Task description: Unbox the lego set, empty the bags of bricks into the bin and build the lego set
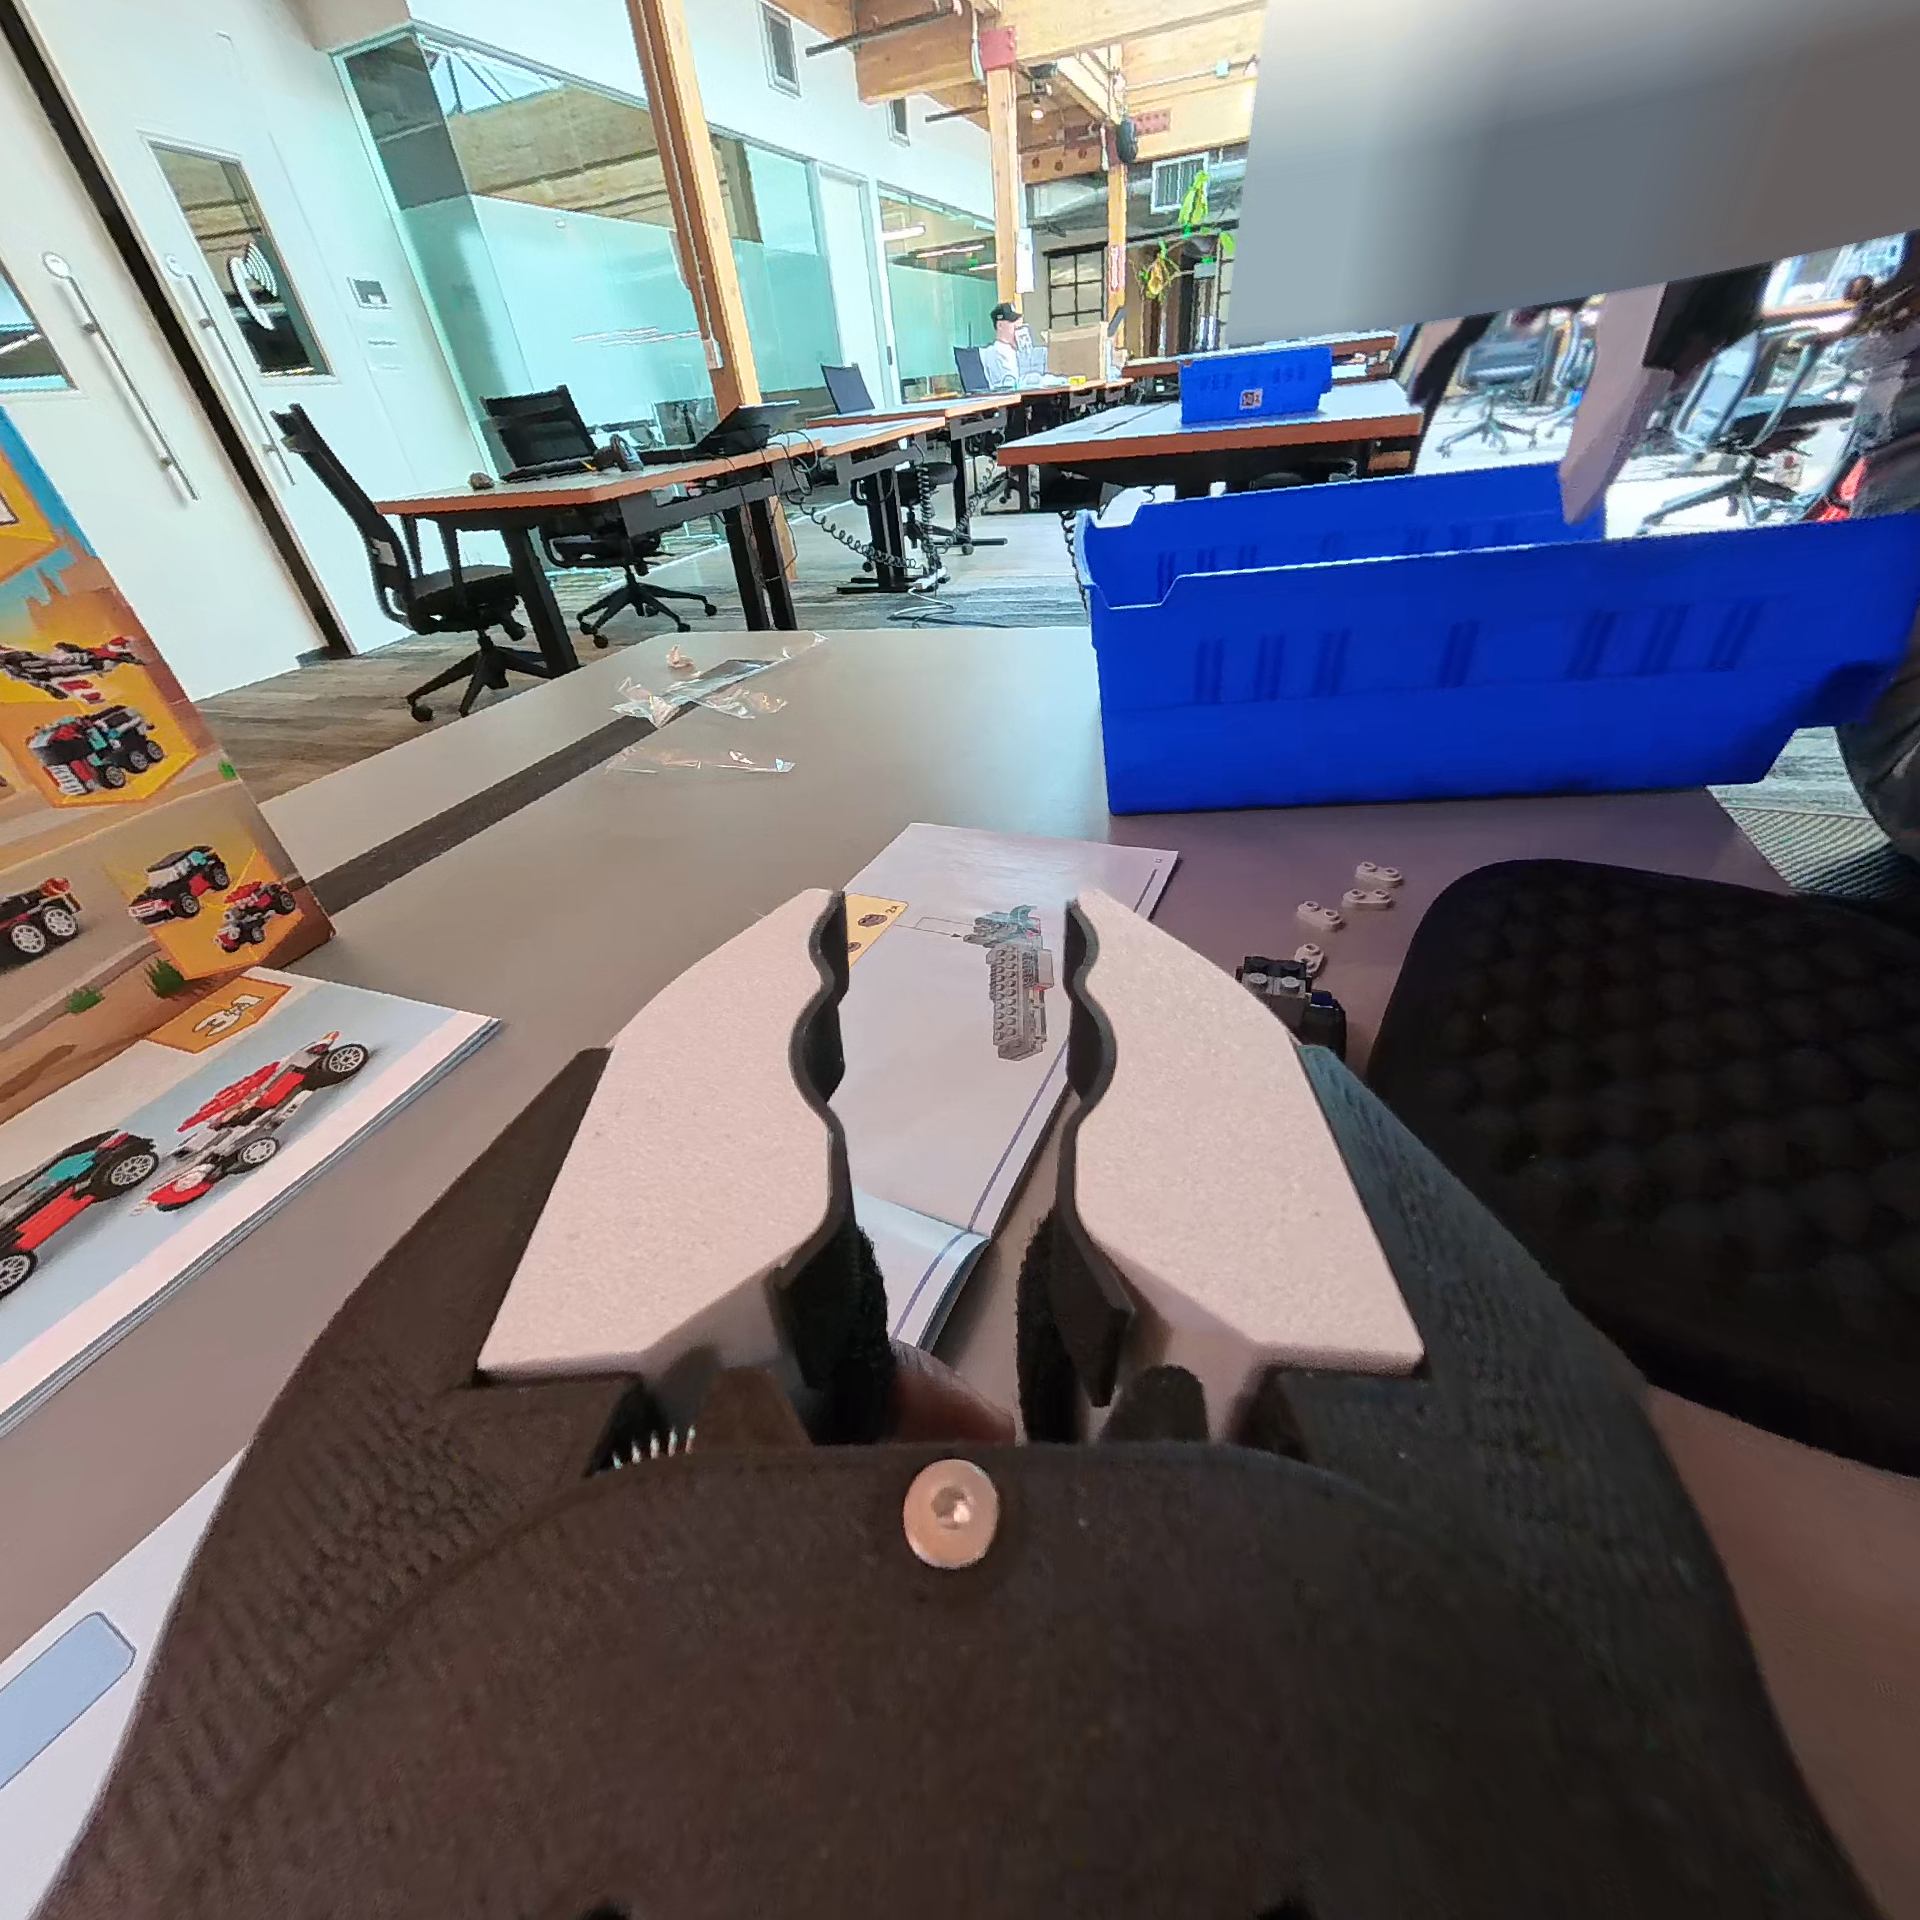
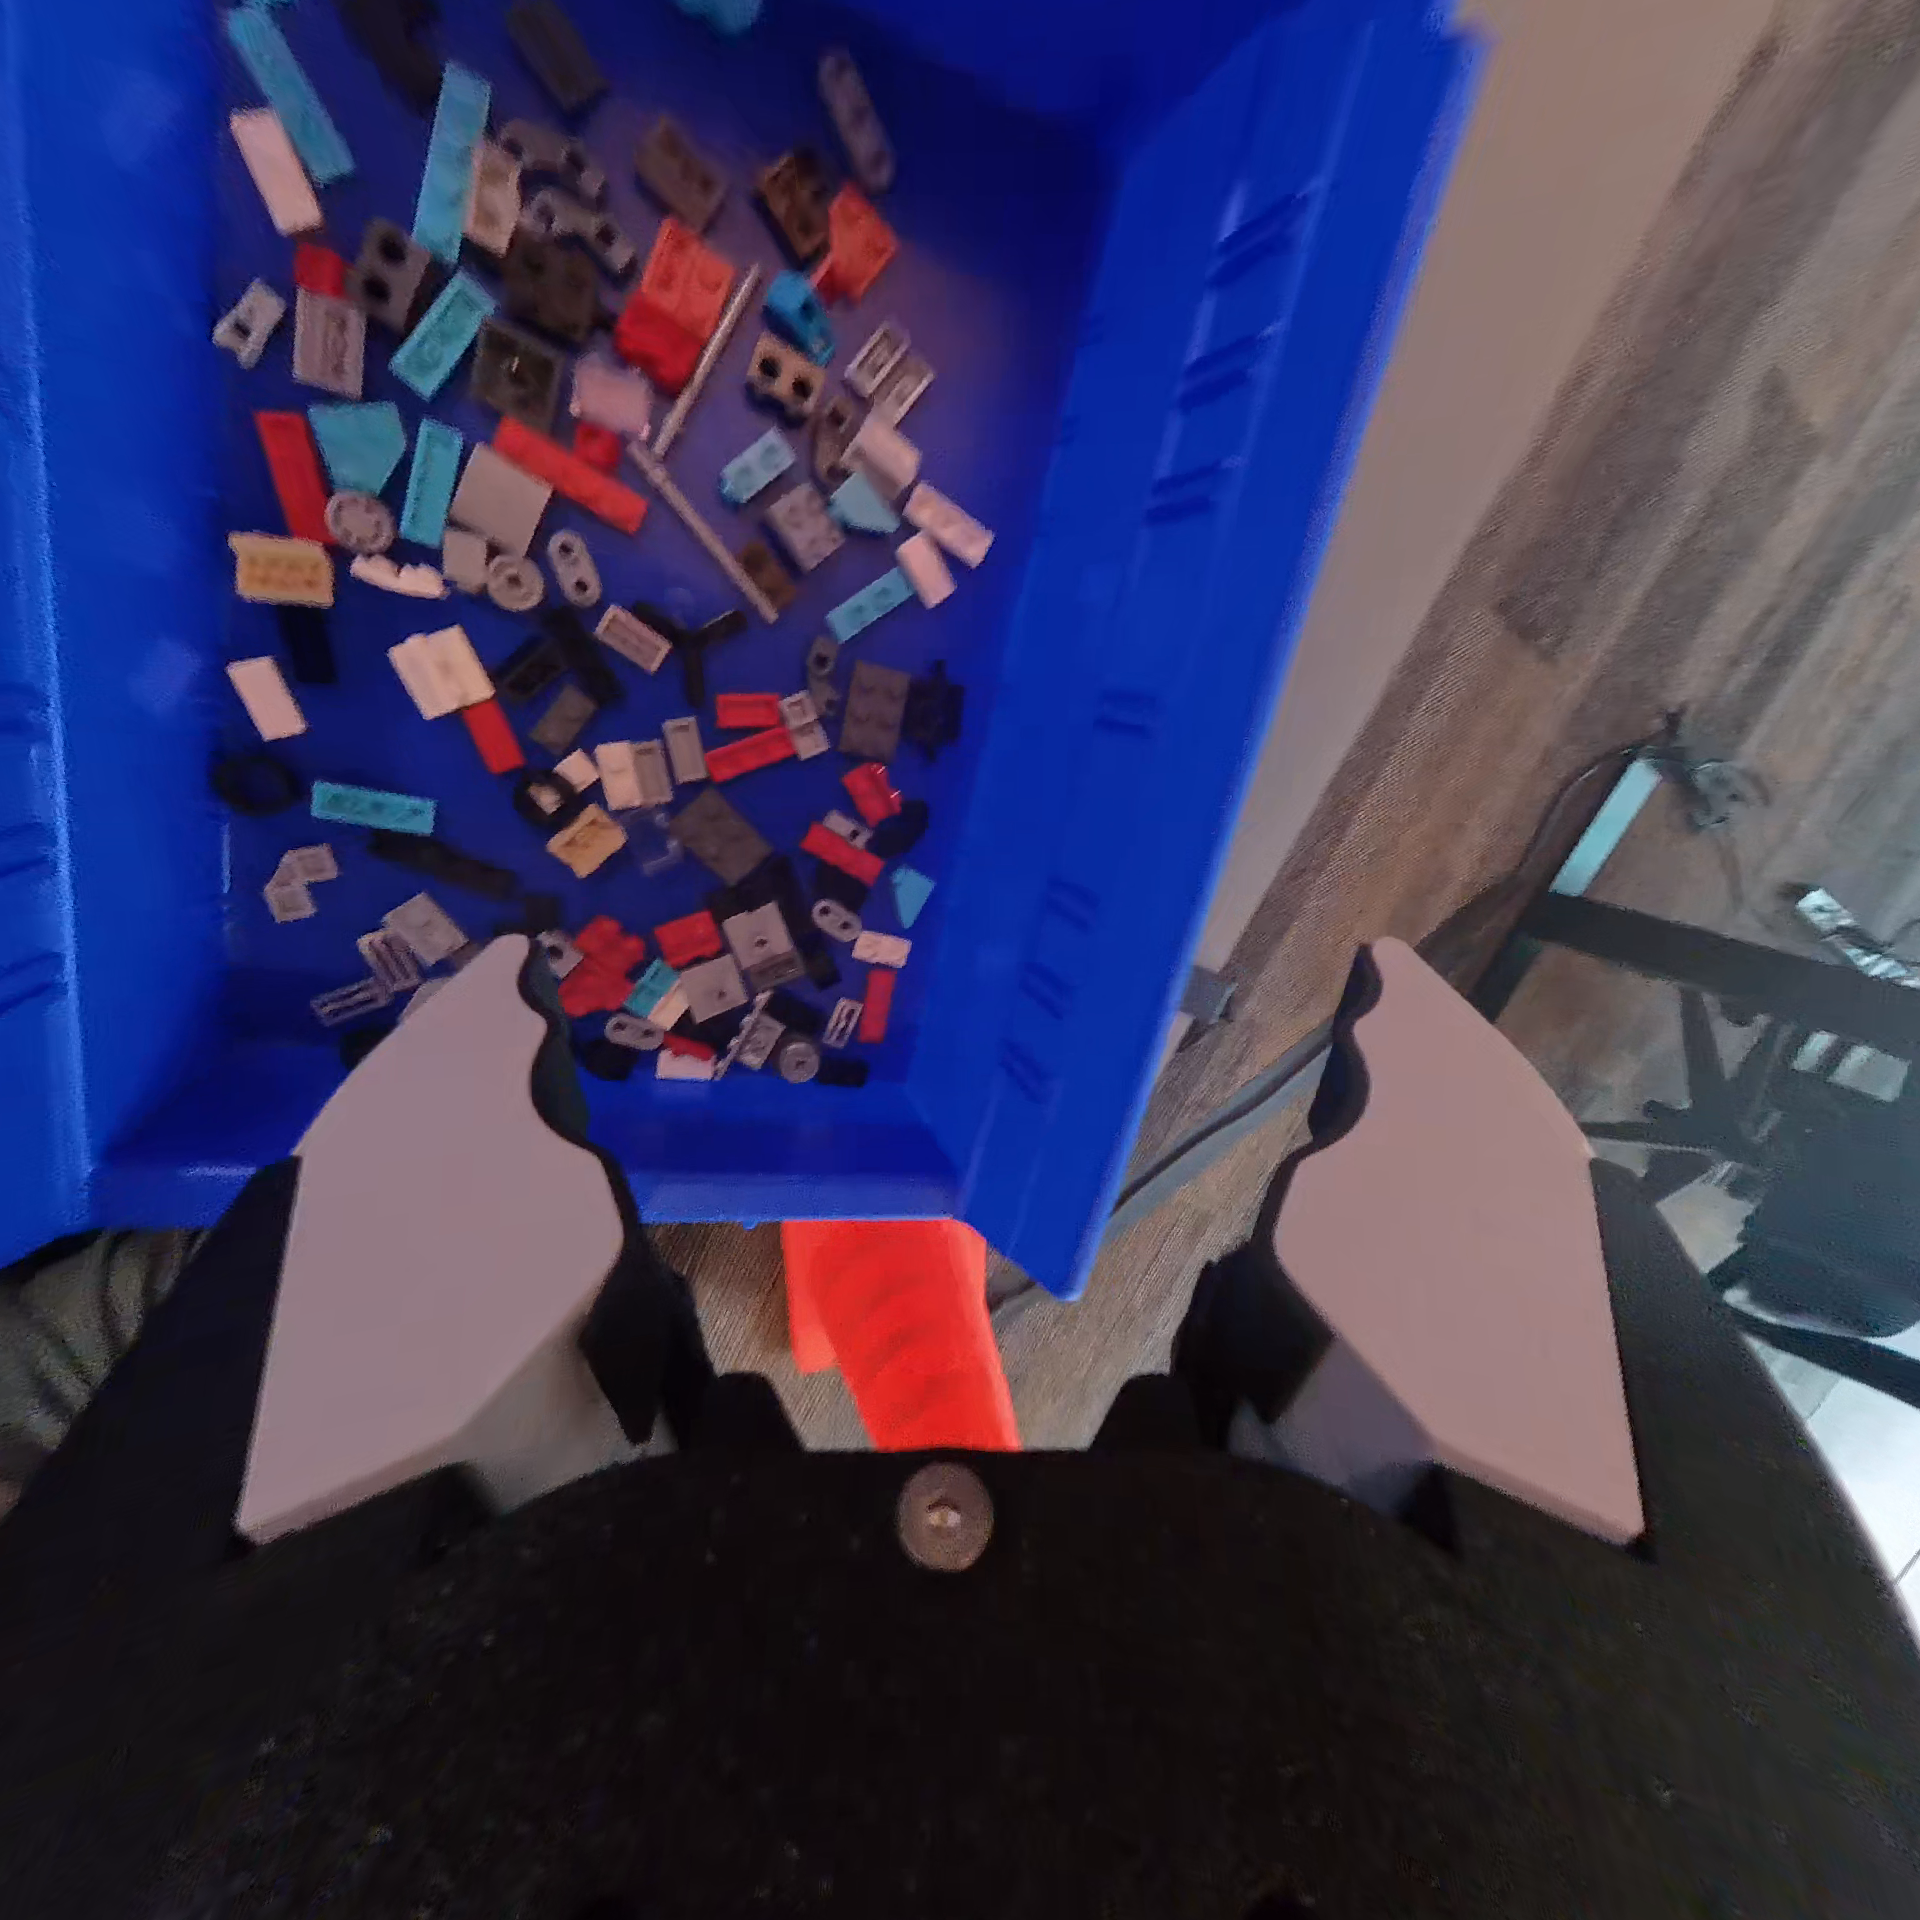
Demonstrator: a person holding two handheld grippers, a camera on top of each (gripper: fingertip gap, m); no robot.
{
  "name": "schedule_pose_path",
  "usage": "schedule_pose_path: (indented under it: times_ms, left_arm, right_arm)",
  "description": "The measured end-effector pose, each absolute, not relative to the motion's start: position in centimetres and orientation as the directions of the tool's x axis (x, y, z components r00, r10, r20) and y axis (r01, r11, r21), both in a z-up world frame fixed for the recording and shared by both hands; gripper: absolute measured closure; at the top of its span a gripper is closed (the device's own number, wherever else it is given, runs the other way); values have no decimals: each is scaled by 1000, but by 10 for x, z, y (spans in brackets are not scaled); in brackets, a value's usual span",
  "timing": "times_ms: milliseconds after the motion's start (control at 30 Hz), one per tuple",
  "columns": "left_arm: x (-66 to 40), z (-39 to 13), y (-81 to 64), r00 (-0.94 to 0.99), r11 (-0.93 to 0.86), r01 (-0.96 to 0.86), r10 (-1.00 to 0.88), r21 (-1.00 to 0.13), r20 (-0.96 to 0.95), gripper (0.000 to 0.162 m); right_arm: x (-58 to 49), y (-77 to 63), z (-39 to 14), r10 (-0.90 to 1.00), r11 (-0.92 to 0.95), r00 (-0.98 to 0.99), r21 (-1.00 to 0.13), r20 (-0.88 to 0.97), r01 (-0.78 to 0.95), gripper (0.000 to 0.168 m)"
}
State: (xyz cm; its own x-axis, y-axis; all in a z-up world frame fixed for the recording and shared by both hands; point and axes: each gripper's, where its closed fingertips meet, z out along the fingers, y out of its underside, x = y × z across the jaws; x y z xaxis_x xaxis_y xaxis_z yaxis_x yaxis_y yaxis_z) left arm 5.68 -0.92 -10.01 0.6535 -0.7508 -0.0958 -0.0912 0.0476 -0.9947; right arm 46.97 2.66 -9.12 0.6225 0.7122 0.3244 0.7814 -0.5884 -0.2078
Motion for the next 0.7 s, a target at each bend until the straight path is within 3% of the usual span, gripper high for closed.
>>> schedule_pose_path:
  times_ms: [233, 400, 567, 700]
  left_arm:
    - [63, -102, -12, 633, 50, -152, -762, -987, -136, 122]
    - [61, -66, -34, 721, 68, -169, -671, -983, -170, 114]
    - [-17, -31, -91, 881, -38, -276, -409, -960, -237, 113]
    - [-107, -43, -152, 962, -277, -166, -258, -946, -93, 111]
  right_arm:
    - [465, 56, -34, 555, -464, 660, -470, 507, 751, 23]
    - [446, 69, 10, 415, -350, 715, -626, 563, 697, 20]
    - [337, 36, 48, 581, 5, 648, -799, 492, 601, 24]
    - [273, -10, 46, 694, 68, 529, -776, 488, 627, 25]
